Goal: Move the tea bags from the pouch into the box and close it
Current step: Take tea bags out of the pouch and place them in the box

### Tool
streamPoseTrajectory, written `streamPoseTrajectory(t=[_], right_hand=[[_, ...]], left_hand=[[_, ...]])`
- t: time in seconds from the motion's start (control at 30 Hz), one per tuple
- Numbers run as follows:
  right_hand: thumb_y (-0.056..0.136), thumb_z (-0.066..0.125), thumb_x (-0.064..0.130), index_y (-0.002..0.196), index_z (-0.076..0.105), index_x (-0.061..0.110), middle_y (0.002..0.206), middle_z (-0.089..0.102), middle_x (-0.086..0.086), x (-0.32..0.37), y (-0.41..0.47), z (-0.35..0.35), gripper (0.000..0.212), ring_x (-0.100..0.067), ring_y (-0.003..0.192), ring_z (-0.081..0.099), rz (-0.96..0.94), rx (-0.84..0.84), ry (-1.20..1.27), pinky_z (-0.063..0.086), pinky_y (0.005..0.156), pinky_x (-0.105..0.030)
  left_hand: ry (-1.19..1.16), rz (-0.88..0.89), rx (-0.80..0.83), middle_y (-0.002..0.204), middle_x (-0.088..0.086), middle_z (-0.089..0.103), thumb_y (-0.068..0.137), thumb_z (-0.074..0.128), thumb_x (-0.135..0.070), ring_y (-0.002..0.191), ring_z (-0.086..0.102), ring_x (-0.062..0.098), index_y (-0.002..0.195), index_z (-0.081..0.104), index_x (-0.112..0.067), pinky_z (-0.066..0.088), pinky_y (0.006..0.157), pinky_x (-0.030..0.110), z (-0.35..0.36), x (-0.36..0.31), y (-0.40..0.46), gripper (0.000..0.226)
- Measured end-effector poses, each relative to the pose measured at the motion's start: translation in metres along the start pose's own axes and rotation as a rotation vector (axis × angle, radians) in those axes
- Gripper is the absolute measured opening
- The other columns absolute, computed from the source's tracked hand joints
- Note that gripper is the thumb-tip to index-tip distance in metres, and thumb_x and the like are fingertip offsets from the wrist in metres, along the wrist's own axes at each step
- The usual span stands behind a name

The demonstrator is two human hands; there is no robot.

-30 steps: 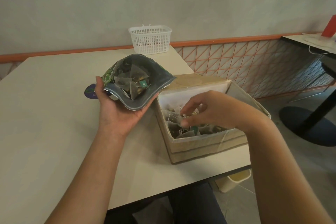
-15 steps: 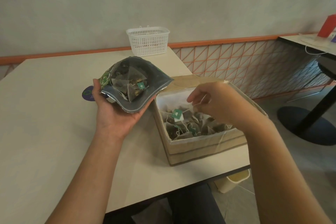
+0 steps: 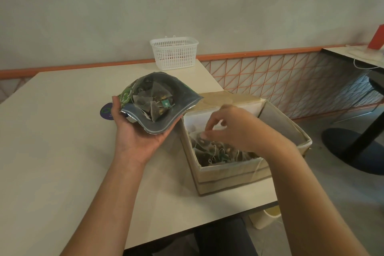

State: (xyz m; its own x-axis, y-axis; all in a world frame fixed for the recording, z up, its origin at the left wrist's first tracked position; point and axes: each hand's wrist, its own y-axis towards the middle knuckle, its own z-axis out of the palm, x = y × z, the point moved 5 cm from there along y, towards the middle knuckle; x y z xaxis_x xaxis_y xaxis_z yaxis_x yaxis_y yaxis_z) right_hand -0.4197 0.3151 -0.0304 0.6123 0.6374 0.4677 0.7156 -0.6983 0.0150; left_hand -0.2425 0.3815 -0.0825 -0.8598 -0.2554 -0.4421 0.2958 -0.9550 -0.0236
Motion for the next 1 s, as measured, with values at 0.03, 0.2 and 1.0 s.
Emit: streamPoseTrajectory(t=[0.03, 0.2, 1.0], right_hand=[[0.085, 0.068, 0.042, 0.085, 0.066, 0.030, 0.100, 0.053, 0.012, 0.007, 0.000, -0.006, 0.012, -0.004, 0.089, 0.050, -0.033, -0.100, 0.034, 0.040, 0.072, -0.021], [0.088, 0.067, 0.020, 0.096, 0.073, 0.024, 0.088, 0.061, 0.015, 0.056, 0.011, -0.012, 0.010, 0.002, 0.076, 0.056, -0.213, -0.285, 0.215, 0.043, 0.067, -0.005], [0.086, 0.057, 0.011, 0.069, 0.069, 0.018, 0.077, 0.069, 0.000, 0.083, 0.099, 0.029, 0.022, -0.021, 0.070, 0.063, -0.199, -0.129, -0.120, 0.055, 0.070, -0.033]], left_hand=[[0.003, 0.002, -0.002, 0.134, 0.023, 0.061, 0.087, 0.044, -0.076, 0.121, 0.059, 0.046, 0.134, 0.060, -0.018, 0.042, 0.104, 0.060, -0.001, 0.000, 0.000, 0.077], [0.015, -0.004, -0.032, 0.131, 0.023, 0.063, 0.084, 0.045, -0.078, 0.117, 0.062, 0.044, 0.129, 0.065, -0.015, 0.051, 0.096, 0.059, -0.002, -0.001, 0.000, 0.080], [0.066, 0.017, -0.126, 0.122, 0.020, 0.069, 0.081, 0.033, -0.087, 0.106, 0.069, 0.041, 0.124, 0.064, -0.016, 0.058, 0.084, 0.056, -0.005, -0.009, -0.003, 0.089]])
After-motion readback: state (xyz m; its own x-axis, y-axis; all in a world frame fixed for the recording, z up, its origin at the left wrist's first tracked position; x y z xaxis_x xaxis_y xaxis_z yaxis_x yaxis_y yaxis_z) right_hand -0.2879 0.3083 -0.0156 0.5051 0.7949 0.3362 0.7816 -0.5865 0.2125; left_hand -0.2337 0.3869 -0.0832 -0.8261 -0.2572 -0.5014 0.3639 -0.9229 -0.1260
